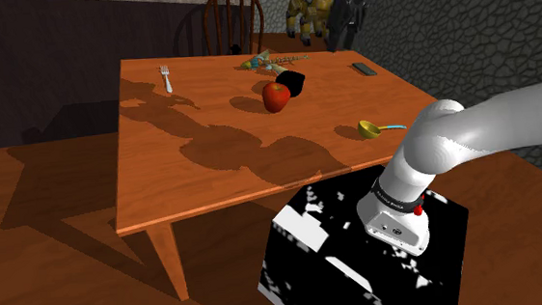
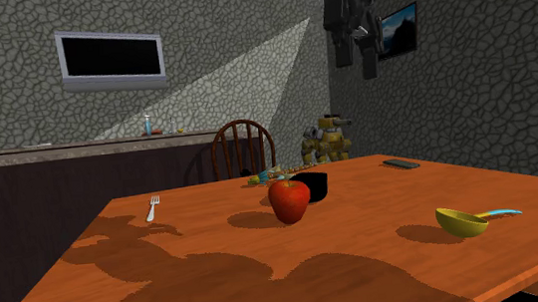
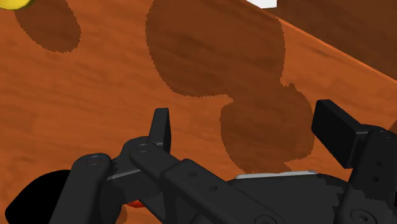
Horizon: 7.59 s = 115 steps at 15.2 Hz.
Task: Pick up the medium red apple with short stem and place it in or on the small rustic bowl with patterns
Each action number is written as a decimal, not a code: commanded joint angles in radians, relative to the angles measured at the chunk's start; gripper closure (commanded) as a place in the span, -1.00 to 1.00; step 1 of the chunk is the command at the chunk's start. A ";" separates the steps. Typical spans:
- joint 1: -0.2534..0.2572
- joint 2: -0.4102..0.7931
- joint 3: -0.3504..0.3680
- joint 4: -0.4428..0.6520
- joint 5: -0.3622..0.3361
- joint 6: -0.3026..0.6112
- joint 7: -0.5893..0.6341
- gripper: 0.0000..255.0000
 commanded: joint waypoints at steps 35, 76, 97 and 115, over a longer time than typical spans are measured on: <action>-0.005 0.760 -0.122 0.104 -0.217 0.701 -0.395 -1.00; 0.000 0.669 -0.113 0.361 -0.211 0.354 -0.417 1.00; -0.163 1.006 -0.271 0.941 -0.130 0.130 -0.761 1.00; -0.155 0.978 -0.268 0.661 -0.140 0.382 -0.741 1.00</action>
